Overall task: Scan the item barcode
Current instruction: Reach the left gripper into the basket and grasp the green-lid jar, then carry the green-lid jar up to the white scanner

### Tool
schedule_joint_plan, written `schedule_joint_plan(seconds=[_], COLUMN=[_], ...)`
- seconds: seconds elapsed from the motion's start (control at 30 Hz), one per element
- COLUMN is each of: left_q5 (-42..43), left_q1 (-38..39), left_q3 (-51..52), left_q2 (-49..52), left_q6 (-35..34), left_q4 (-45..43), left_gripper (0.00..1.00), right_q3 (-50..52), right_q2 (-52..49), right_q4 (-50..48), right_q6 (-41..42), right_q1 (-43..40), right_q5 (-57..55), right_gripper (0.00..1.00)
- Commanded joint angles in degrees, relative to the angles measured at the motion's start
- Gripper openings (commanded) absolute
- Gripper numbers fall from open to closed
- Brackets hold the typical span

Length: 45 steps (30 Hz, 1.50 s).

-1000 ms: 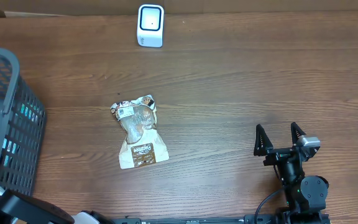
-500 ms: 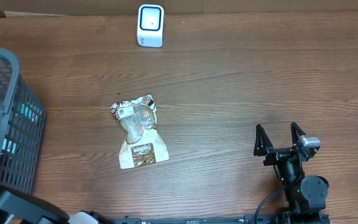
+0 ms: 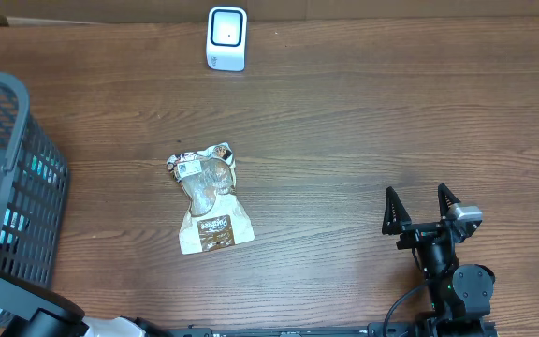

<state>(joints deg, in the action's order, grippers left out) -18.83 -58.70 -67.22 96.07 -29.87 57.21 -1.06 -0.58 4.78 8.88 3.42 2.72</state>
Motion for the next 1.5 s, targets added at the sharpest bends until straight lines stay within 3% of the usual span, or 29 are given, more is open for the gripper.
schedule_joint_plan(seconds=[0.0,0.13,0.4,0.93,1.23,1.47], left_q5=[0.52,1.22,7.54,17.35,17.46,17.38], left_q1=[-0.13,-0.15,-0.13,6.14,15.28,27.02], left_q3=[0.31,-0.13,-4.72,-23.15,-41.44,-54.25], left_q2=[0.39,0.39,0.35,0.02,-0.98,-3.32], left_q6=[0.07,0.07,3.63,8.28,10.21,13.44], left_q4=[-0.79,-1.20,0.39,8.85,13.90,15.61], left_gripper=[0.62,0.57,0.35,0.32,0.33,0.35], right_q3=[0.59,0.59,0.59,0.59,0.59,0.59], right_q2=[0.42,0.42,0.42,0.42,0.42,0.42], right_q4=[-0.17,-0.17,-0.17,-0.17,-0.17,-0.17], right_q6=[-0.39,-0.39,-0.39,-0.39,-0.39,-0.39], right_q1=[-0.13,-0.13,-0.13,-0.13,-0.13,-0.13], right_q5=[-0.24,-0.24,-0.24,-0.22,-0.24,-0.24], right_gripper=[1.00,1.00,1.00,1.00,1.00,1.00])
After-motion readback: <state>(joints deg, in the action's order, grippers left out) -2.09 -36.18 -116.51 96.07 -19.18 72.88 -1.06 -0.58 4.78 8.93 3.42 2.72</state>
